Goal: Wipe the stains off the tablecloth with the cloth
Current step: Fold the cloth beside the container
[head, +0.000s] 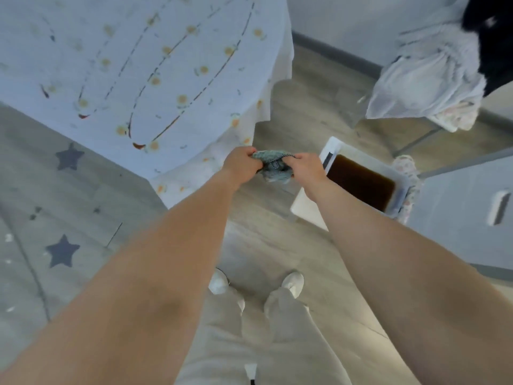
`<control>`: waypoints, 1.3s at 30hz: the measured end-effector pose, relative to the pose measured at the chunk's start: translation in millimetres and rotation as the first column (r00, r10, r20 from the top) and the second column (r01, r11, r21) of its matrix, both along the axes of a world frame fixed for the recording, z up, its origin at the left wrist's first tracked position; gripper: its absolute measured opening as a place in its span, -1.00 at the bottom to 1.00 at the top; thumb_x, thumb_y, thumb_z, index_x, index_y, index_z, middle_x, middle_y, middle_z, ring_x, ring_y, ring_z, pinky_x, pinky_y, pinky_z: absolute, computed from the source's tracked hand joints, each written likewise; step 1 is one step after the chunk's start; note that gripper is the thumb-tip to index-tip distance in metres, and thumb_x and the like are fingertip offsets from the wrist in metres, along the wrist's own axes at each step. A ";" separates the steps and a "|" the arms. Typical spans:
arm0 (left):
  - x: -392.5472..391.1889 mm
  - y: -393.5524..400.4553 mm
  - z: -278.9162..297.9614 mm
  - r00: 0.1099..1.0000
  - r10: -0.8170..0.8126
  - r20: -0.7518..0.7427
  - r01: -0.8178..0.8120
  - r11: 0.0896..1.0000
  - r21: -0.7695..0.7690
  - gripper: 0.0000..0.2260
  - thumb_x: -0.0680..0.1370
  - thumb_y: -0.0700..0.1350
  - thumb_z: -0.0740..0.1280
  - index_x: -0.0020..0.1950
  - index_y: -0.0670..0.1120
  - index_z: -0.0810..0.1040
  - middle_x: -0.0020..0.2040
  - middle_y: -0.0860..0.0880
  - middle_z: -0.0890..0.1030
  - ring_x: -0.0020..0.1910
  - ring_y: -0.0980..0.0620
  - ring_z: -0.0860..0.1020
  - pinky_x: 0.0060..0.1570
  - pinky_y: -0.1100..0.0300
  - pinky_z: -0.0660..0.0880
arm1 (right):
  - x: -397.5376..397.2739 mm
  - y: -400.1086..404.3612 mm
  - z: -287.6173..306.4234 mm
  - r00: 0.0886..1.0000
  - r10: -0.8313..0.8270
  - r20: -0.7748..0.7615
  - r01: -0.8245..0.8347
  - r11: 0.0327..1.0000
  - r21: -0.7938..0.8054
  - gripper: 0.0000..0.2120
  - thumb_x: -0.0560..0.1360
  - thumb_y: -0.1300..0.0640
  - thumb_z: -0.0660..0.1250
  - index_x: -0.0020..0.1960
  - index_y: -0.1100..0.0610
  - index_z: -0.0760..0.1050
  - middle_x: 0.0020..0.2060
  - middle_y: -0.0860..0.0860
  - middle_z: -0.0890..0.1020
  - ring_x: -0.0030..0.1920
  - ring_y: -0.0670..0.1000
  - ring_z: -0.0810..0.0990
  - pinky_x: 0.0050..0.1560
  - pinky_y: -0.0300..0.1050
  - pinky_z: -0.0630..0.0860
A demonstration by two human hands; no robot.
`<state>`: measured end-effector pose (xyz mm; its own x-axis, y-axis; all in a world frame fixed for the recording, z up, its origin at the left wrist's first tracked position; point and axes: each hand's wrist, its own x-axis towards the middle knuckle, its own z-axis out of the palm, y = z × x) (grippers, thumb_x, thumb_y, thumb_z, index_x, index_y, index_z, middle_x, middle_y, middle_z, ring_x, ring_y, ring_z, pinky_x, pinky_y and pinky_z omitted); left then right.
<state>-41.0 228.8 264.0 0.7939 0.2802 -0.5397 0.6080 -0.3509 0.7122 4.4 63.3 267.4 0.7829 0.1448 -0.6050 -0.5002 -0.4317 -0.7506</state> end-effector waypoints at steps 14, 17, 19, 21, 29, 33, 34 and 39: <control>-25.6 134.2 90.5 0.974 0.189 0.122 -0.138 0.931 -0.338 -0.53 0.44 -0.12 0.40 0.35 -0.08 0.48 0.27 -0.13 0.53 0.18 -0.09 0.53 0.06 0.11 0.44 | 8.5 165.9 109.0 0.980 -0.181 0.077 0.172 0.978 0.118 -0.80 0.40 0.05 0.35 -0.15 0.20 0.53 -0.12 0.17 0.64 -0.08 0.10 0.62 -0.07 0.03 0.58; -27.7 138.2 102.5 0.973 0.227 0.025 -0.203 0.910 -0.363 -0.56 0.47 0.16 0.40 0.21 -0.09 0.53 0.04 -0.08 0.62 -0.02 -0.07 0.60 -0.02 0.08 0.50 | 1.7 178.3 128.4 0.965 -0.255 -0.054 0.258 0.905 0.338 -0.69 0.53 0.08 0.29 0.13 0.29 0.55 0.07 0.23 0.65 0.06 0.20 0.66 0.08 0.17 0.60; -25.5 142.1 106.6 0.971 0.204 -0.121 -0.238 0.838 -0.492 -0.41 0.44 0.37 0.37 0.21 -0.08 0.55 0.01 -0.09 0.66 0.00 -0.09 0.66 0.08 0.04 0.58 | -0.6 182.8 137.6 0.944 -0.292 -0.152 0.329 0.823 0.463 -0.65 0.62 0.08 0.18 0.22 0.32 0.51 0.13 0.25 0.63 0.11 0.20 0.64 0.08 0.11 0.60; -19.1 147.6 106.2 0.969 0.197 -0.151 -0.248 0.762 -0.599 -0.42 0.43 0.33 0.41 0.20 -0.11 0.56 0.02 -0.11 0.67 0.01 -0.09 0.66 0.16 -0.01 0.58 | 2.1 185.7 138.6 0.926 -0.291 -0.242 0.379 0.729 0.570 -0.61 0.63 0.08 0.08 0.24 0.34 0.49 0.19 0.28 0.59 0.14 0.22 0.60 0.15 0.12 0.56; 33.3 200.9 110.0 0.934 0.351 0.071 -0.237 0.754 -0.612 -0.81 0.53 -0.27 0.37 0.09 -0.09 0.47 0.02 -0.13 0.56 -0.09 -0.04 0.52 -0.09 0.17 0.47 | 41.1 203.9 143.2 0.806 -0.402 -0.433 0.585 0.439 0.682 -0.55 0.58 0.04 0.10 0.31 0.30 0.47 0.19 0.28 0.59 0.20 0.27 0.57 0.25 0.25 0.46; 55.5 211.3 130.2 0.987 0.132 -0.088 -0.158 0.751 -0.641 -0.25 0.43 0.07 0.48 0.54 0.06 0.22 0.32 -0.20 0.42 0.32 -0.17 0.43 0.15 0.03 0.43 | 72.1 234.9 165.9 0.840 -0.320 -0.438 0.536 0.370 0.759 -0.52 0.63 -0.02 0.06 0.30 0.33 0.44 0.19 0.31 0.57 0.20 0.29 0.54 0.17 0.22 0.48; 60.8 214.4 135.6 0.992 0.097 -0.084 -0.129 0.730 -0.671 -0.27 0.39 0.13 0.47 0.50 0.03 0.30 0.29 -0.19 0.45 0.31 -0.16 0.44 0.22 0.01 0.41 | 81.2 242.8 171.6 0.849 -0.299 -0.436 0.523 0.348 0.778 -0.51 0.63 -0.03 0.05 0.31 0.33 0.43 0.21 0.31 0.55 0.22 0.29 0.52 0.19 0.22 0.47; 101.1 245.5 151.4 0.886 0.450 0.112 -0.181 0.558 -0.810 -0.76 0.60 -0.27 0.31 0.28 -0.20 0.52 0.07 -0.13 0.66 0.05 -0.07 0.62 0.19 0.04 0.56 | 116.9 269.6 191.4 0.846 -0.353 -0.399 0.522 0.401 0.753 -0.62 0.63 0.05 0.07 0.21 0.30 0.49 0.19 0.27 0.59 0.19 0.25 0.57 0.21 0.21 0.49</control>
